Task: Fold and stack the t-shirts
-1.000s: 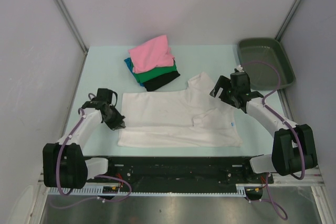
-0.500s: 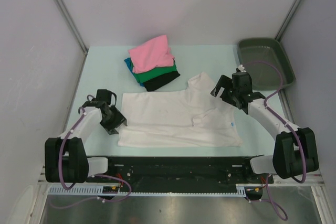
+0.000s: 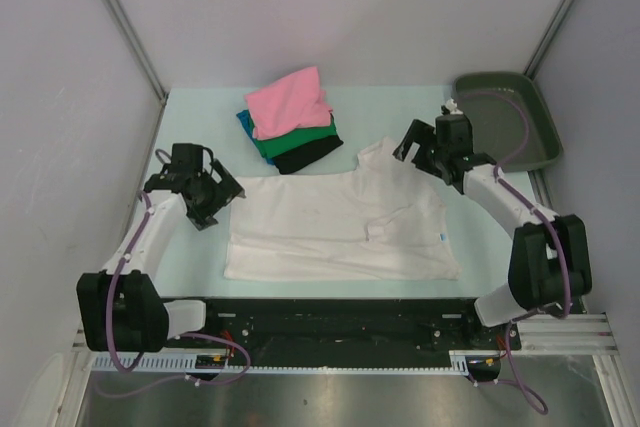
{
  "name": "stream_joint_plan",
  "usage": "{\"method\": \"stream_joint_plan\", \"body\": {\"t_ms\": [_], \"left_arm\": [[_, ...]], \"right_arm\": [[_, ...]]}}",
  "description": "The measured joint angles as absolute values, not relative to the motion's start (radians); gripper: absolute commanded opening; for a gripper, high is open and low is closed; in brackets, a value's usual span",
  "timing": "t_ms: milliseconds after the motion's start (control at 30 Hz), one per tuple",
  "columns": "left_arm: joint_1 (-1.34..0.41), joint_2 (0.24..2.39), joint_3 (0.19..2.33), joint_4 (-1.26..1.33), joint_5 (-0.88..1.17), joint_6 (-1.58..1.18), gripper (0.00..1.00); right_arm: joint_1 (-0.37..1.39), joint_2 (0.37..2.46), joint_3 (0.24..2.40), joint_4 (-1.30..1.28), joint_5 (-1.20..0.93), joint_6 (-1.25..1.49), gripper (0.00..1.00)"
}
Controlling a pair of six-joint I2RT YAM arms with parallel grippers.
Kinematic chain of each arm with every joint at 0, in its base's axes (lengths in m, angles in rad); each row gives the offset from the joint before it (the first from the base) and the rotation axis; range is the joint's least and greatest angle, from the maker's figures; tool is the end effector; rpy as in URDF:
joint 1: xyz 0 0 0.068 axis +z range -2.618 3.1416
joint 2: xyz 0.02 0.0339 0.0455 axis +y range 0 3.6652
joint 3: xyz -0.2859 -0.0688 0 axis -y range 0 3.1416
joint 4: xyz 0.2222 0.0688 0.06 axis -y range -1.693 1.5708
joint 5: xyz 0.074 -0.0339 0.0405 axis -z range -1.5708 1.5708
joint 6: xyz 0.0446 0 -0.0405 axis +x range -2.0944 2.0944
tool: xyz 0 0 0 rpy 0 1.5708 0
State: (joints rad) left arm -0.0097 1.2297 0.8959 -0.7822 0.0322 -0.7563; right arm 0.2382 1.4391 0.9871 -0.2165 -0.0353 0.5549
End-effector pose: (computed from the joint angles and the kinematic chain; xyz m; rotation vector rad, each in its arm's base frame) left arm 0.2060 -0.0034 0.2603 -0.9819 2.5348 -0.2757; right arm 0.2927 0.0727 0.2804 0.3404 2.2551 0.4639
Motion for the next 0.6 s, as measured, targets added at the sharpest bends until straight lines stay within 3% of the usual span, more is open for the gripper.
{"method": "stream_joint_plan", "body": {"t_ms": [167,300,600], "left_arm": [[-0.01,1.306,0.995,-0.731,0.036,-0.73,0.99],[-0.01,1.422,1.073,-0.704,0.007,-0.701,0.9],[-0.01,1.662,1.256,-0.702,-0.101,-0.598,0.89]], "right_arm": [[0.212,1.667,1.201,-0.189,-0.043,0.52,0.96],[0.184,1.838,1.382,-0.221,-0.041,0.464,0.96],[0.187,2.029,1.621,-0.37,0.048,0.327,0.96]]}}
